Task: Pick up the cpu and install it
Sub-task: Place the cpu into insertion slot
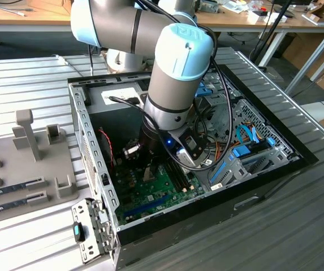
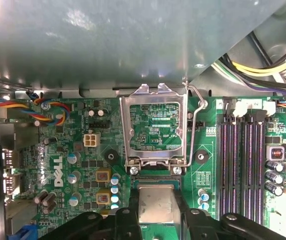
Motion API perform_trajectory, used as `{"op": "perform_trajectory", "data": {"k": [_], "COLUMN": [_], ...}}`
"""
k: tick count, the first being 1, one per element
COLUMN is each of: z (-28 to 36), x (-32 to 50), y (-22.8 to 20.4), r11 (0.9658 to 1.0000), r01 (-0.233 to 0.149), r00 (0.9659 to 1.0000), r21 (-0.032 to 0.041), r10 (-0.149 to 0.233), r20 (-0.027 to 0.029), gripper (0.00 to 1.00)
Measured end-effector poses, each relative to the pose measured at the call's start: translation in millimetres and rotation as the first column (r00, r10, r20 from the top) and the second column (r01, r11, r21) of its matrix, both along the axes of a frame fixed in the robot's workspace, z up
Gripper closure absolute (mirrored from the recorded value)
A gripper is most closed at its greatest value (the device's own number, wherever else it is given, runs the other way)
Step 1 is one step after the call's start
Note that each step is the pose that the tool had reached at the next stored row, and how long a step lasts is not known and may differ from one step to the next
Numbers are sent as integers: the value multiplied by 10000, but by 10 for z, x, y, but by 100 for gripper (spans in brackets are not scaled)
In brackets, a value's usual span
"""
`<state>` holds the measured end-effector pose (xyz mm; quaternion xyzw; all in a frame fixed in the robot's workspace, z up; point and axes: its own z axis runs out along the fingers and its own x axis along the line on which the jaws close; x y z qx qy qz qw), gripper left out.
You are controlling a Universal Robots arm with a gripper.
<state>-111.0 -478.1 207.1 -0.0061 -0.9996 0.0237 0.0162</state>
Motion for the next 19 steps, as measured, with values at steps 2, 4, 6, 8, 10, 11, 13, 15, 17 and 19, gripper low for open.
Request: {"op": "perform_trajectory", "data": {"k": [2,4,6,8,10,11,13,15,17,19], "z": [1,1,1,1,1,1,1,7,80,103], "x": [0,0,0,0,0,0,0,1,0,0], "y": [0,0,0,0,0,0,0,-1,0,4], "r11": [10000,10000,10000,10000,10000,10000,10000,10000,10000,10000], "r01": [0,0,-1,-1,0,0,-1,-2,0,0], "r00": [10000,10000,10000,10000,10000,10000,10000,10000,10000,10000], "r21": [6,16,18,19,20,21,22,-3,-7,-3], "r10": [0,0,1,1,0,0,1,2,0,0], "r20": [-2,-2,-1,-2,-2,-2,-2,-4,-1,3], "gripper": [62,62,62,62,62,62,62,62,62,62]}}
